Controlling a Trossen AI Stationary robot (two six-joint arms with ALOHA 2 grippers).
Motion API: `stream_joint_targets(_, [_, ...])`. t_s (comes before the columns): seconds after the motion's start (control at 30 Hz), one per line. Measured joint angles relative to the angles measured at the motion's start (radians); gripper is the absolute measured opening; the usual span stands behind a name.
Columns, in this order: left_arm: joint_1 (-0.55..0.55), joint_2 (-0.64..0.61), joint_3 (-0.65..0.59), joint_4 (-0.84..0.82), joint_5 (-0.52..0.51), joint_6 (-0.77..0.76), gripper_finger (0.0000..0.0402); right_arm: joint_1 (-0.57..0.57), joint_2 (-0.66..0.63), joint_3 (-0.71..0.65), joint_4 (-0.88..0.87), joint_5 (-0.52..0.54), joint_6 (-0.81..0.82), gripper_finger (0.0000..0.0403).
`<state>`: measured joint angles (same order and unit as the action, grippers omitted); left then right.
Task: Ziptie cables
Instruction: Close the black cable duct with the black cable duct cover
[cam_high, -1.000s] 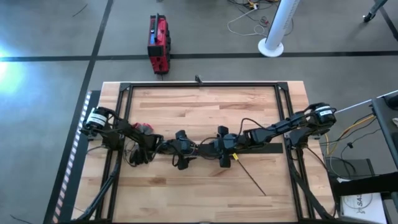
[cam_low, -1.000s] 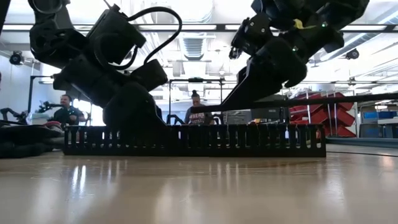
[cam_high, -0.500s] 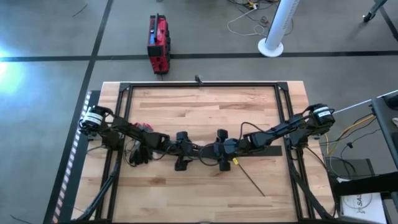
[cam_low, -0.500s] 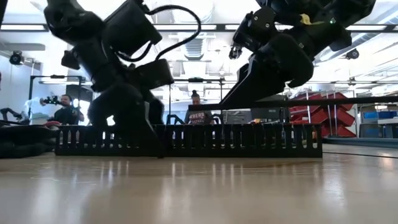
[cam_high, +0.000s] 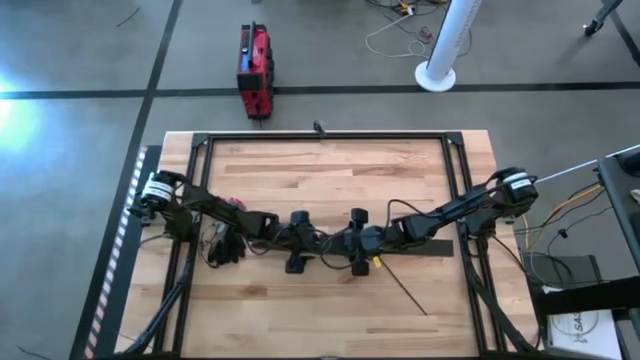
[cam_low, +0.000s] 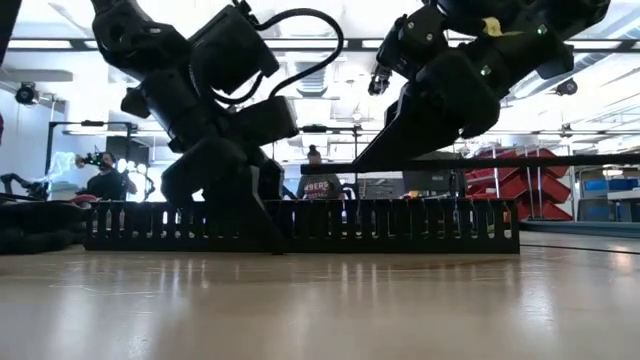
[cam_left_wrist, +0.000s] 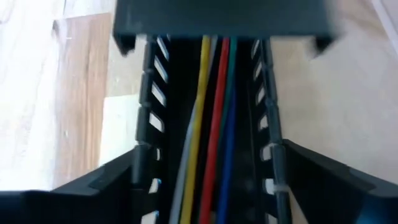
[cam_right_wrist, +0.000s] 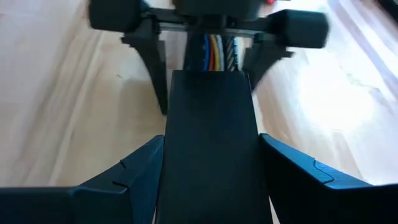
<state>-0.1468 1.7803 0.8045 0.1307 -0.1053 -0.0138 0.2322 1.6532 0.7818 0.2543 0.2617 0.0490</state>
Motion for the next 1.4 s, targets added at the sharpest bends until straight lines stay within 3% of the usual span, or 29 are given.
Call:
stream_joint_targets(0.2, [-0.001,0.001,-0.021,0.008,0.021,0.005,0.0217,0.004,0.047,0.000,0.032,0.011,-0.004,0.0220])
stream_joint_targets(0.27, [-0.001,0.000,-0.025,0.009,0.030,0.008,0.0199,0.005,0.063,-0.001,0.062,0.011,-0.004,0.0220])
stream_joint_targets(0.43, [0.000,0.001,-0.032,0.000,0.032,-0.001,0.0200,0.015,0.066,0.000,0.085,0.029,-0.006,0.0220])
stream_joint_targets(0.67, [0.002,0.002,-0.034,0.001,0.039,-0.031,0.0264,0.024,0.077,0.000,0.123,0.030,-0.011,0.0220])
stream_joint_targets(0.97, [0.001,0.003,-0.034,0.000,0.036,-0.022,0.0210,0.025,0.139,0.000,0.163,0.052,-0.026,0.0220])
stream_joint_targets(1.23, [-0.002,0.004,-0.034,0.001,0.039,-0.025,0.0234,0.023,0.140,0.001,0.147,0.098,-0.046,0.0220])
stream_joint_targets(1.4, [-0.003,0.004,-0.034,0.000,0.036,-0.020,0.0221,0.024,0.140,0.001,0.145,0.105,-0.060,0.0220])
